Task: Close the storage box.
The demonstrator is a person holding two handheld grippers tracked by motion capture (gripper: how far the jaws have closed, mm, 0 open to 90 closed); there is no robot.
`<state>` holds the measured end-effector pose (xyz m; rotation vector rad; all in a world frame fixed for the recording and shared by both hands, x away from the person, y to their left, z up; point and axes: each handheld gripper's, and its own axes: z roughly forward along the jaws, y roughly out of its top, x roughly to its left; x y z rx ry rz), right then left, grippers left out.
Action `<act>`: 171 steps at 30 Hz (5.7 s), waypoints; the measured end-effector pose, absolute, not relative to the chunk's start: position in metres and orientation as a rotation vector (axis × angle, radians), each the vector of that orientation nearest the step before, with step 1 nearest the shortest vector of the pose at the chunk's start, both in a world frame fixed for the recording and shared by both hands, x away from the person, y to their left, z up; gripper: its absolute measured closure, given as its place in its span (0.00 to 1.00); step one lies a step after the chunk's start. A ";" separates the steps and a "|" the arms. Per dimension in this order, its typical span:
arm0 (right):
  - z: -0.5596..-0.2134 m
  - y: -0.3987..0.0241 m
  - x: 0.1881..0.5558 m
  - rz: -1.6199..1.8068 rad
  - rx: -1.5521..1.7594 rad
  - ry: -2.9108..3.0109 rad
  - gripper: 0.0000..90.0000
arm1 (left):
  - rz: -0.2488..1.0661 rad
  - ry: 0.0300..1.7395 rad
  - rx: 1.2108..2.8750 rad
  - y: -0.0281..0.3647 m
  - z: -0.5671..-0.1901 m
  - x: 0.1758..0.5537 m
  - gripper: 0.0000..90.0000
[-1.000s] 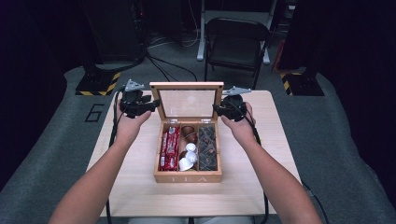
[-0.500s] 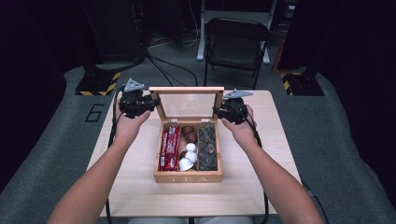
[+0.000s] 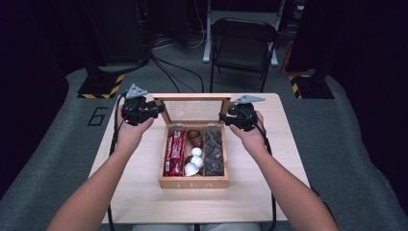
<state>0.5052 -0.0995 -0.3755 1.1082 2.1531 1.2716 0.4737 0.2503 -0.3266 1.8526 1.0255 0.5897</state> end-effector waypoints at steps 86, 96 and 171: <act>-0.373 -0.115 0.397 1.344 0.868 2.228 0.57 | 0.480 0.936 1.892 0.271 -0.375 0.381 0.65; -0.390 -0.116 0.385 1.329 0.873 2.229 0.55 | 0.510 0.917 1.925 0.267 -0.390 0.364 0.63; -0.460 -0.122 0.340 1.350 0.952 2.279 0.44 | 0.402 0.971 1.949 0.279 -0.456 0.328 0.44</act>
